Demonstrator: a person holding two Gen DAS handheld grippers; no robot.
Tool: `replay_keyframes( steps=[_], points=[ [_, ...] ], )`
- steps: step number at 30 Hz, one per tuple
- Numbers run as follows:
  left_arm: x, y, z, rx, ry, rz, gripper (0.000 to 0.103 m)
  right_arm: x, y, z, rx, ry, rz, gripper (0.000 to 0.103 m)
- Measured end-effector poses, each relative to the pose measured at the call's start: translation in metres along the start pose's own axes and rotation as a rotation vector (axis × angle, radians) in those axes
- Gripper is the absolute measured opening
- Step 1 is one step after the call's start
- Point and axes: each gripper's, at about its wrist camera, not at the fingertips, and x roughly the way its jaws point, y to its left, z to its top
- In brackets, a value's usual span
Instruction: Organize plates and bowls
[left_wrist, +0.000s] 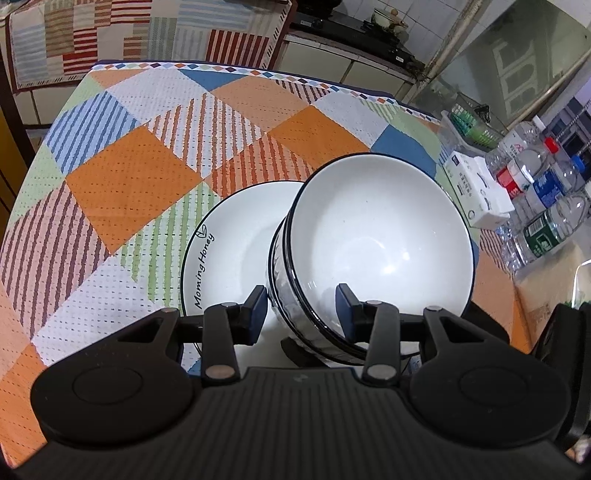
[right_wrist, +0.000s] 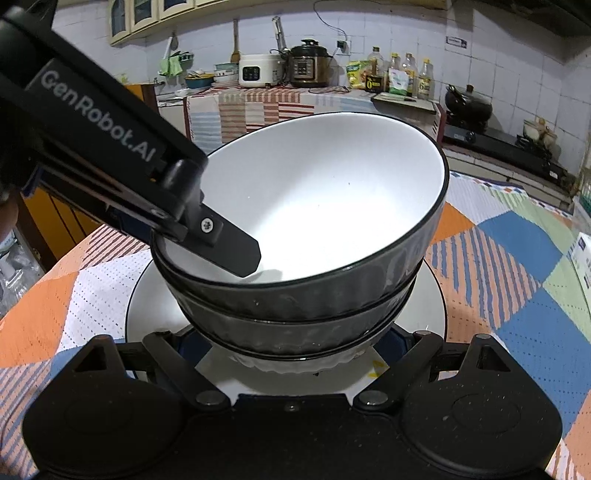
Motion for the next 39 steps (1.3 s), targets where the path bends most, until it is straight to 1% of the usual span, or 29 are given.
replay_keyframes(
  steps=[4,8,12,17,23,24,26,29,32,34,36,39],
  points=[
    [0.0,0.0,0.0,-0.015,-0.008,-0.006,0.042,-0.003,0.0,-0.002,0.014,0.003,-0.007,0.093],
    [-0.001,-0.001,-0.001,-0.014,-0.016,0.007,0.042,-0.008,0.001,-0.004,-0.016,-0.007,-0.009,0.093],
    [-0.009,-0.003,-0.001,-0.03,-0.042,0.011,0.042,-0.015,0.001,-0.004,-0.028,-0.008,-0.01,0.093],
    [-0.023,-0.012,-0.002,0.018,-0.096,0.062,0.045,-0.034,0.001,-0.008,0.006,-0.027,-0.005,0.093],
    [-0.06,-0.023,-0.014,0.057,-0.182,0.1,0.05,-0.062,-0.002,-0.015,0.063,-0.052,-0.037,0.093],
    [-0.068,-0.026,-0.017,0.065,-0.201,0.109,0.051,-0.066,-0.003,-0.017,0.075,-0.061,-0.037,0.093],
    [-0.083,-0.031,-0.025,0.073,-0.226,0.129,0.052,-0.068,-0.004,-0.019,0.08,-0.054,-0.034,0.094],
    [-0.104,-0.037,-0.038,0.069,-0.262,0.146,0.055,-0.076,-0.007,-0.018,0.107,-0.063,-0.059,0.094],
    [-0.124,-0.043,-0.052,0.065,-0.291,0.166,0.057,-0.094,-0.011,-0.012,0.167,-0.084,-0.096,0.094],
    [-0.137,-0.049,-0.06,0.074,-0.302,0.183,0.059,-0.107,-0.01,-0.009,0.184,-0.095,-0.116,0.094],
    [-0.15,-0.056,-0.066,0.085,-0.309,0.198,0.061,-0.124,-0.008,-0.006,0.184,-0.099,-0.126,0.094],
    [-0.169,-0.064,-0.075,0.094,-0.331,0.21,0.063,-0.147,-0.001,-0.001,0.166,-0.096,-0.165,0.094]
  ],
)
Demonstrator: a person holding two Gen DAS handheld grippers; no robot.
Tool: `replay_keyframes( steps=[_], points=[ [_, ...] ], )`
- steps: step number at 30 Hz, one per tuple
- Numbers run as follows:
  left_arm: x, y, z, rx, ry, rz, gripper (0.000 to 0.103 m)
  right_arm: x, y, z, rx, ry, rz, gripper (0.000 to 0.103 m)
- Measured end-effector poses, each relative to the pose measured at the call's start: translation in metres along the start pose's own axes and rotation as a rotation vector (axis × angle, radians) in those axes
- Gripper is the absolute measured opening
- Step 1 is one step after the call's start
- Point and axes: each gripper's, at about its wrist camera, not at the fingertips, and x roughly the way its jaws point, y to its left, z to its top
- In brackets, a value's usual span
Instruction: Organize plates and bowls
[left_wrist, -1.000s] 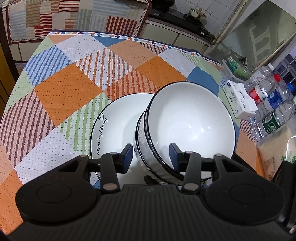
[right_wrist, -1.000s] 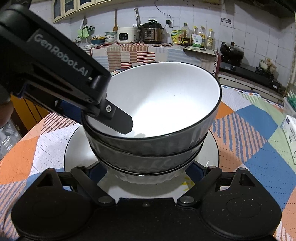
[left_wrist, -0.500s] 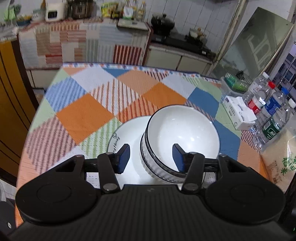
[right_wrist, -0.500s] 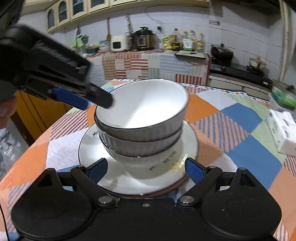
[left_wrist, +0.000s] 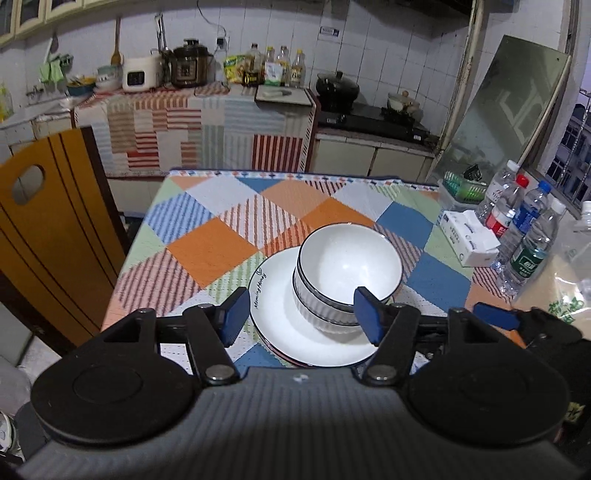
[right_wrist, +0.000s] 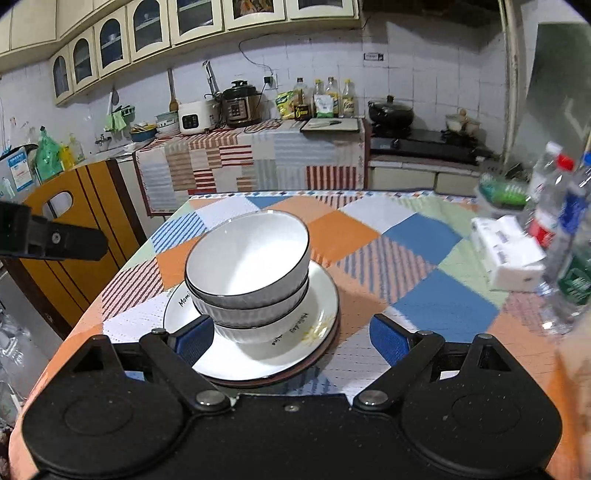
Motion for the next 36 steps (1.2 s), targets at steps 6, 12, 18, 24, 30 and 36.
replay_keyframes(
  steps=[6,12,18,24,30,36],
  points=[
    [-0.038,-0.012,-0.004,0.017,-0.018,0.018,0.063,-0.039,0.006,0.009,-0.03,0.009,-0.056,0.094],
    [-0.064,-0.021,-0.014,0.035,-0.014,0.006,0.07,-0.08,0.003,0.011,-0.016,-0.017,-0.074,0.094],
    [-0.079,-0.028,-0.023,0.051,-0.028,0.014,0.077,-0.106,0.003,0.003,-0.002,0.0,-0.093,0.097],
    [-0.083,-0.033,-0.033,0.071,-0.049,0.035,0.093,-0.119,0.007,-0.003,-0.032,0.0,-0.146,0.101],
    [-0.081,-0.037,-0.04,0.078,-0.052,0.073,0.1,-0.129,0.012,-0.001,-0.027,-0.013,-0.168,0.102],
    [-0.08,-0.035,-0.042,0.049,-0.056,0.114,0.1,-0.13,0.01,-0.001,-0.007,0.001,-0.165,0.102]
  ],
)
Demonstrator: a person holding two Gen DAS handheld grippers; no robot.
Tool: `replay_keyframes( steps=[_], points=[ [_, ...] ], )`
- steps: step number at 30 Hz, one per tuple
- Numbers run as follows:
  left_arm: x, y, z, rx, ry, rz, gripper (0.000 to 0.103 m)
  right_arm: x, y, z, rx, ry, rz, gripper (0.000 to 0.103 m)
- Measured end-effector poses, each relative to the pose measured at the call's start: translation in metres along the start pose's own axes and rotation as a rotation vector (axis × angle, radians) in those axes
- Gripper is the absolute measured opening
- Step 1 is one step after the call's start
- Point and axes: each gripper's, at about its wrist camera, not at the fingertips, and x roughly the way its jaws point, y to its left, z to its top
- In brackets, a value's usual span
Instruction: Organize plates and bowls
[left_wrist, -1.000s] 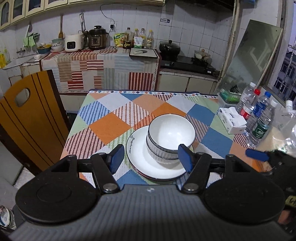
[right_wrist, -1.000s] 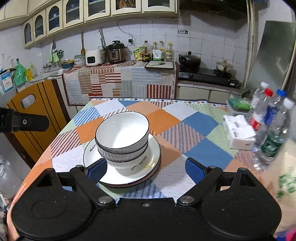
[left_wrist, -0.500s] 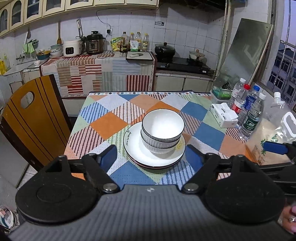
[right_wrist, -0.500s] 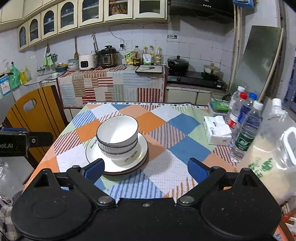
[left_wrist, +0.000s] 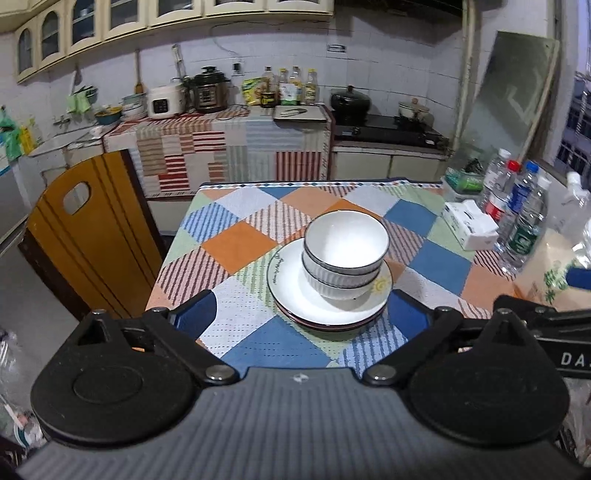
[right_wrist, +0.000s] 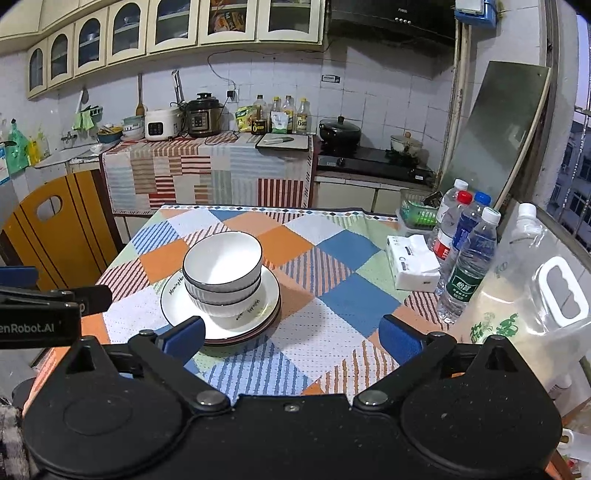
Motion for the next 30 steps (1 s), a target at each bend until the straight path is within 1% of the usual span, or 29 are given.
replay_keyframes(
  steps=[3,8,14,18,22,27,29,30],
  points=[
    [0.002,0.002,-0.001,-0.01,0.001,0.005,0.1,0.003,-0.002,-0.001,0.021,0.024,0.021,0.102],
    [0.003,0.001,-0.004,-0.005,-0.002,0.041,0.1,0.005,0.0,-0.005,0.021,0.023,0.008,0.102],
    [0.005,0.003,-0.006,-0.029,0.003,0.031,0.1,0.006,0.001,-0.012,0.021,0.038,-0.006,0.102],
    [0.004,0.001,-0.008,-0.021,-0.003,0.077,0.1,0.003,0.001,-0.013,0.024,0.035,-0.005,0.102],
    [0.002,-0.001,-0.01,0.001,-0.015,0.101,0.1,0.003,0.001,-0.013,0.022,0.037,-0.006,0.102],
    [0.003,-0.002,-0.011,-0.005,-0.006,0.093,0.1,0.003,0.001,-0.014,0.017,0.035,0.001,0.102],
    [0.002,-0.003,-0.013,0.0,-0.023,0.092,0.101,0.003,0.001,-0.015,0.012,0.036,-0.001,0.102],
    [0.001,-0.004,-0.014,-0.001,-0.031,0.096,0.103,0.004,0.002,-0.015,0.01,0.037,-0.002,0.102]
  ],
)
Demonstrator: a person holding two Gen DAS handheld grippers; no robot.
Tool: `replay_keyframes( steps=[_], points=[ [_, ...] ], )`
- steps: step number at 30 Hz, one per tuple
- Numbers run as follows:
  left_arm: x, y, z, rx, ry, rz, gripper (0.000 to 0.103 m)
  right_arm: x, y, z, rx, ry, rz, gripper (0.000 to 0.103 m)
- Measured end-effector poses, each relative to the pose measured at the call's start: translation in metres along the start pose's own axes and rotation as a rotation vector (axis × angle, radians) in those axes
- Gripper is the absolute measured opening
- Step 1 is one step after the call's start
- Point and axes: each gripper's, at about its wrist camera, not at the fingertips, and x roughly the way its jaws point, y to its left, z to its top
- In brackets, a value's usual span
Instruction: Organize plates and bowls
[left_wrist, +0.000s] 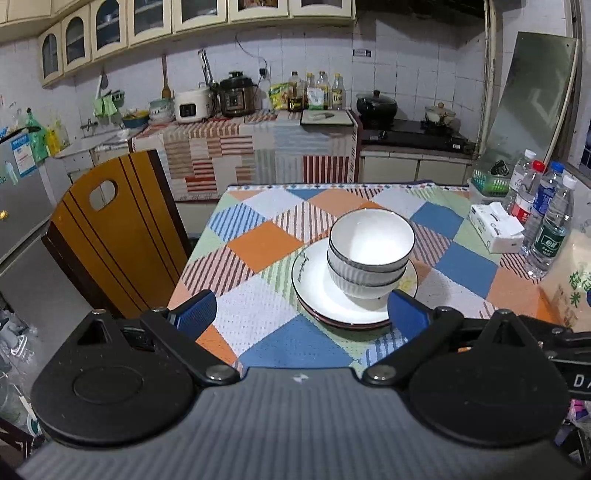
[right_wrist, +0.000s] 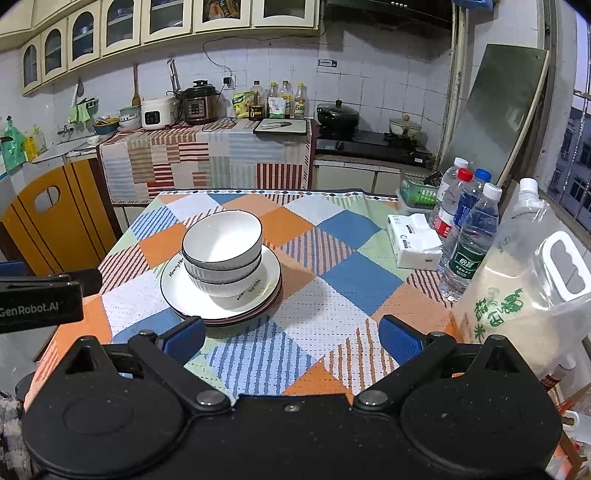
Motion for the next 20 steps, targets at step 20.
replay_keyframes(
  steps=[20],
  points=[
    [-0.0062,0.0001,-0.0013,0.024,0.003,0.0,0.103,0.0033,0.0028,-0.0062,-0.021,0.017,-0.013,0.102]
  ],
)
